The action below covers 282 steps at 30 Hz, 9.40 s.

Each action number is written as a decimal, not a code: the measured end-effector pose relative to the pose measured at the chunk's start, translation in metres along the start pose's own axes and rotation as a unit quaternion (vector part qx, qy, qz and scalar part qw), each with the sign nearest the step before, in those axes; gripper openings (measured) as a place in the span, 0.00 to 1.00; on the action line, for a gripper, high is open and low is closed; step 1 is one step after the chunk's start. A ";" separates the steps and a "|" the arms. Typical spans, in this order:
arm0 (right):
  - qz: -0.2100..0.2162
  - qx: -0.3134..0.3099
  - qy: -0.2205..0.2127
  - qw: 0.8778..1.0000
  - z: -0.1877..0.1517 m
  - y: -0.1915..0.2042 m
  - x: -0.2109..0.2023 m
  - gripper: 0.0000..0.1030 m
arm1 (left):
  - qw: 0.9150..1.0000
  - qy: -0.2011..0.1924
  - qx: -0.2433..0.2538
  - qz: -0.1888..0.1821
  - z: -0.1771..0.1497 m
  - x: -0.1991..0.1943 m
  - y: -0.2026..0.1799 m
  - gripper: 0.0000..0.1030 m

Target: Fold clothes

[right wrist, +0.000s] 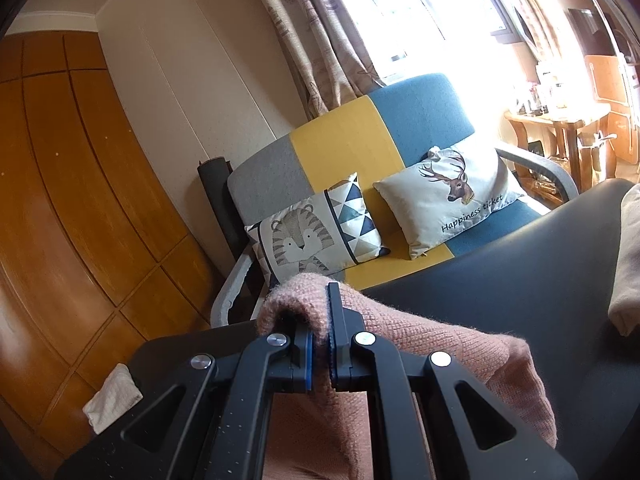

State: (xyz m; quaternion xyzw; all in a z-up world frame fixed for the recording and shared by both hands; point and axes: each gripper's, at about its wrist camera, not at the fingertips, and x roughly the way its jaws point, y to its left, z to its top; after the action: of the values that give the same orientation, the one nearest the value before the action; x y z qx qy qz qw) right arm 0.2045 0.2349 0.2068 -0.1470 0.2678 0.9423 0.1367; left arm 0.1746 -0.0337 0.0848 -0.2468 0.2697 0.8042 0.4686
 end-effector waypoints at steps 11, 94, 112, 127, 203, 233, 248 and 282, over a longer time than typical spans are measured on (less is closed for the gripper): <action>0.007 0.007 0.011 1.000 -0.005 0.002 0.003 0.05 | 0.975 -0.029 0.130 0.177 -0.009 0.028 -0.054 0.88; 0.293 -0.042 -0.170 0.940 0.101 0.137 -0.152 0.05 | 0.875 -0.452 -0.115 0.130 0.209 -0.313 0.094 0.14; 0.020 0.132 0.168 0.977 -0.070 -0.063 0.115 0.05 | 0.964 -0.042 -0.245 0.097 0.068 0.068 0.171 0.14; -0.110 0.032 0.232 0.966 -0.065 -0.087 0.225 0.13 | 0.955 0.113 -0.232 0.148 0.090 0.205 0.207 0.20; 0.021 -0.021 0.367 0.930 -0.191 -0.045 0.004 0.18 | 0.952 0.126 -0.179 0.214 0.017 0.133 0.087 0.30; -0.293 -0.179 0.264 0.901 -0.066 -0.186 0.039 0.06 | 0.952 0.125 -0.180 0.216 0.015 0.134 0.078 0.31; -0.273 0.031 0.182 0.944 -0.085 -0.192 -0.035 0.28 | 0.951 0.126 -0.170 0.226 0.017 0.137 0.075 0.31; -0.089 -0.223 0.279 0.930 -0.146 -0.009 0.115 0.43 | 0.950 0.130 -0.170 0.227 0.022 0.139 0.062 0.31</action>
State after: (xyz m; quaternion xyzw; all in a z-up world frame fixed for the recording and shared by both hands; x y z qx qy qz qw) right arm 0.1316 0.1830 0.0438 -0.4538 0.0641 0.8827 0.1037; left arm 0.0550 0.0414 0.0229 -0.3577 0.2361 0.8843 0.1853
